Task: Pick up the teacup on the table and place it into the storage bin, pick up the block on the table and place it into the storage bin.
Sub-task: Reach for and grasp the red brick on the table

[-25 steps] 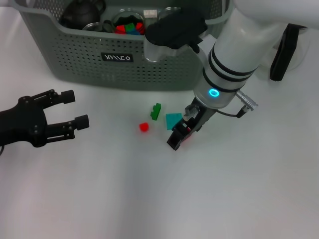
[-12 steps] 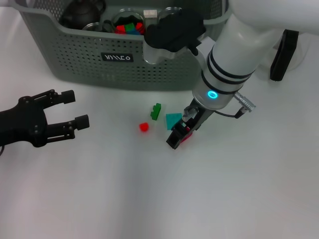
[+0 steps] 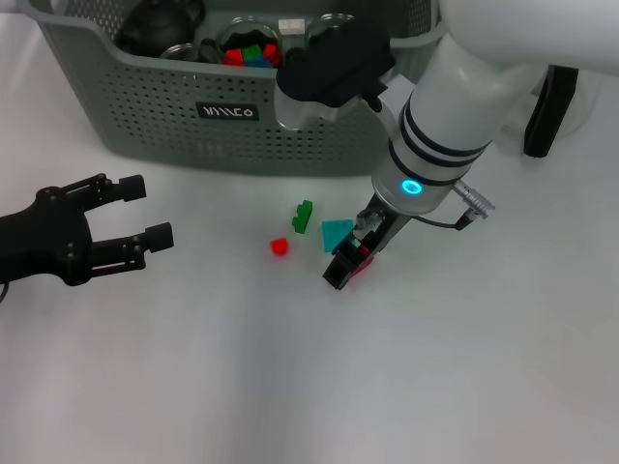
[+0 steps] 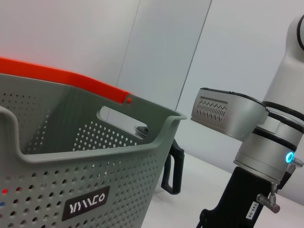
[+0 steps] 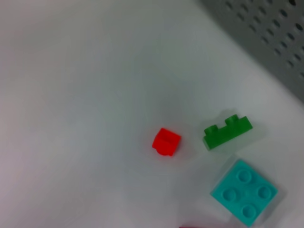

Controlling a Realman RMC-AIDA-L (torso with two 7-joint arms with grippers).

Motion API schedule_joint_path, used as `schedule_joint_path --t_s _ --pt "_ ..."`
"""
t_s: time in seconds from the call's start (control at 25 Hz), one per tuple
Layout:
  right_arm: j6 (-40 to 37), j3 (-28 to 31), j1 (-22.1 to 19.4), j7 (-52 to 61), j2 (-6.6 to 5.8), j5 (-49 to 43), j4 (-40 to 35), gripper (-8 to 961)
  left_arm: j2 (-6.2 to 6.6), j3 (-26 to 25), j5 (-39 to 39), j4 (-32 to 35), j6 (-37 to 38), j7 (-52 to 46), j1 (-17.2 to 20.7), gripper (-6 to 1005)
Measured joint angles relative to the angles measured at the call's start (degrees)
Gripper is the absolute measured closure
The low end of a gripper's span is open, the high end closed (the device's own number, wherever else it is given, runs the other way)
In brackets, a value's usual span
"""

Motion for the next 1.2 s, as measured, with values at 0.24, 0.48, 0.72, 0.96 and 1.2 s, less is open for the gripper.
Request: schedule_joint_path --t_s 0.24,0.48,0.72,0.96,1.2 --pt "0.2 0.0 -0.1 -1.0 -0.02 1.9 0.3 150 0.0 0.0 0.0 0.0 -0.1 0.0 0.0 138" --pt "0.8 0.0 -0.3 -1.9 0.0 2.3 0.4 149 0.0 0.0 0.0 0.0 -0.3 0.0 0.1 138" --pt "1.9 -0.1 -0.3 -1.6 0.0 2.3 1.2 148 0.0 0.0 0.0 -0.1 -0.6 0.0 0.2 138" --pt "2.2 -0.5 -0.2 -1.9 0.0 2.3 1.3 149 0.0 0.0 0.0 -0.1 -0.6 0.0 0.1 138" --pt "2.4 -1.7 -0.2 -1.9 0.0 2.3 1.3 151 0.0 0.0 0.0 -0.2 -0.6 0.0 0.0 138"
